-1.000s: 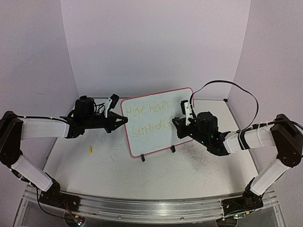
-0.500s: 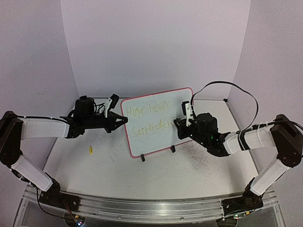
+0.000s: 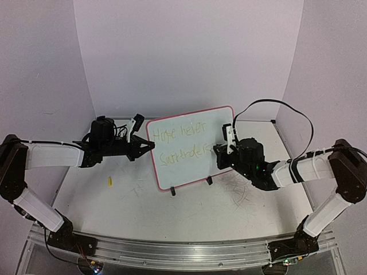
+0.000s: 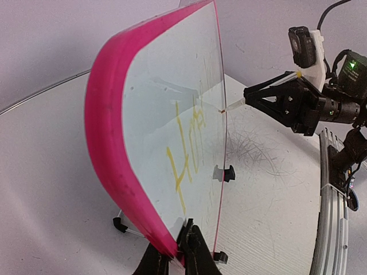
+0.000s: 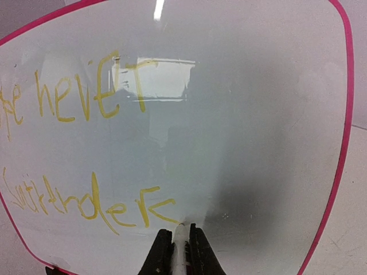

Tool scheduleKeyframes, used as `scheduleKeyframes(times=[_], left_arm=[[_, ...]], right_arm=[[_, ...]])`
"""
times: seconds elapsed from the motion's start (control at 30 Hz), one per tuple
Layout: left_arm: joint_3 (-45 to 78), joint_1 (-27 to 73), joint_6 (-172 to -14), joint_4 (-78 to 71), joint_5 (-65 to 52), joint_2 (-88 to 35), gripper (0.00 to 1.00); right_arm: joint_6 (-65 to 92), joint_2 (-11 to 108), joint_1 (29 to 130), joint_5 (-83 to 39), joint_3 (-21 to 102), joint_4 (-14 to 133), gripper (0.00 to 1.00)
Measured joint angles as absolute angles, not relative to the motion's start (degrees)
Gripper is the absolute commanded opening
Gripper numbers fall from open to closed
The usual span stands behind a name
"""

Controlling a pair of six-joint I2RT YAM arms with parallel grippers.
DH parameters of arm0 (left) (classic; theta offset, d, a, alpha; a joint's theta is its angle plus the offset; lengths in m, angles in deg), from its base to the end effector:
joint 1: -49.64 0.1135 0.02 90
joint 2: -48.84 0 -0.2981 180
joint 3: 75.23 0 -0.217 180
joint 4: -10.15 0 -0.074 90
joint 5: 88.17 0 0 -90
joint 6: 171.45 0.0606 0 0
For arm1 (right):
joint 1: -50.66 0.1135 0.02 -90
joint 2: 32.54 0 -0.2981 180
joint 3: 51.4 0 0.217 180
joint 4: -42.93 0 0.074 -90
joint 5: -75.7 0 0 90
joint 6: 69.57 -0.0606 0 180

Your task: Write a sentence on the whiteboard

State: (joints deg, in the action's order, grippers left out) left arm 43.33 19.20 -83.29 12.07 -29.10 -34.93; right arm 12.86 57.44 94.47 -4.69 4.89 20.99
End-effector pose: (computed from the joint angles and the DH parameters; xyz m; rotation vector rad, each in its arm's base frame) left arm 0.2484 -0.1821 0.2835 0.8413 1.7894 -0.8911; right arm 0.2462 0.2221 0.2640 -0.4418 1.7451 0.4972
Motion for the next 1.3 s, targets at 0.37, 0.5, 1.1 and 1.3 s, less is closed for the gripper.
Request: scheduleKeyframes(times=[0.37, 0.5, 1.1, 1.3], left_arm=[[43.33, 19.2, -83.26, 12.07, -29.19, -34.93, 0.0], [43.33, 19.2, -83.28, 12.06, -29.12, -34.93, 0.0], [43.28, 19.14, -83.15, 12.1, -29.39, -34.93, 0.0], [43.29, 19.14, -83.13, 12.11, -29.38, -34.93, 0.0]], right_arm=[[12.75, 57.52, 95.08, -5.62, 4.88, 22.02, 0.0], [12.64, 58.03, 95.13, -6.3, 5.11, 22.21, 0.0], [12.62, 50.42, 93.68, -8.28, 2.19, 22.96, 0.0], [12.64, 52.37, 93.07, -8.18, 2.5, 23.13, 0.0]])
